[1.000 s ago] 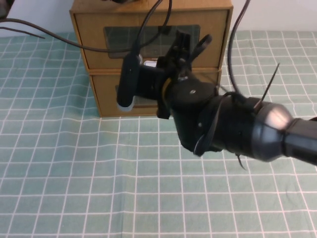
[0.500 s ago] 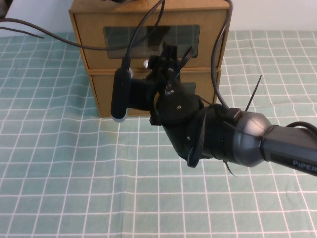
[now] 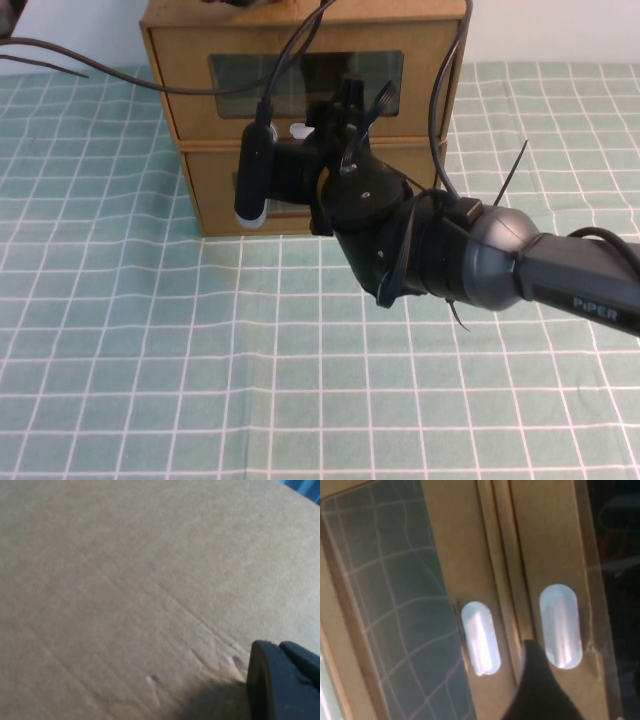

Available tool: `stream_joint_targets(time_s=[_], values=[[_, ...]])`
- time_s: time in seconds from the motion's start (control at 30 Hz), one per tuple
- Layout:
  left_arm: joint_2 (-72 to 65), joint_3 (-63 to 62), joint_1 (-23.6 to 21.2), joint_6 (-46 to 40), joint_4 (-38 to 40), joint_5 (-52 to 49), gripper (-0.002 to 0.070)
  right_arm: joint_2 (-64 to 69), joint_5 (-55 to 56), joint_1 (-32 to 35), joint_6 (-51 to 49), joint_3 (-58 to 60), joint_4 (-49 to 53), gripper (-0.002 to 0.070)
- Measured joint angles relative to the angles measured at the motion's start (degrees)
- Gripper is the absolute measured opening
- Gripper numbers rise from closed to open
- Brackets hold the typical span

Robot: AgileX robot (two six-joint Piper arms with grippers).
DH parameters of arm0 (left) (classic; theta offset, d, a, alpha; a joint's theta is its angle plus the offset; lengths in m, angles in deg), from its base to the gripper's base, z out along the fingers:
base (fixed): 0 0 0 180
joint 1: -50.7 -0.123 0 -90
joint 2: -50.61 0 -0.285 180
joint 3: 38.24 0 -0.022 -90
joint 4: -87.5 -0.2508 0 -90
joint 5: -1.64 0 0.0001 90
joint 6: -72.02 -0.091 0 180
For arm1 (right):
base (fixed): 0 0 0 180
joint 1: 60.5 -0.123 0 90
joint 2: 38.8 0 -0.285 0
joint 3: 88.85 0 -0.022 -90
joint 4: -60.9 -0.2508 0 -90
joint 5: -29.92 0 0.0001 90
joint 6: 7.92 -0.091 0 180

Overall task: Open the shoe box
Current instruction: 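Pull the top drawer of the cardboard box fully open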

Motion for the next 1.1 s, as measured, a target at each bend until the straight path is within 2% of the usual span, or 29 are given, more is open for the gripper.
stream_joint_targets(time_s=[0.5,1.1], values=[[0.0,0.0,0.0,0.84,0.11,-0.13,-0.0005,0.88,4.82,0.76,0.0,-0.24,0.13,0.0326],[0.0,0.0,-0.09,1.23,0.01,-0.26,-0.0005,3.34,5.49,1.82,0.0,-1.7,0.83,0.0323]])
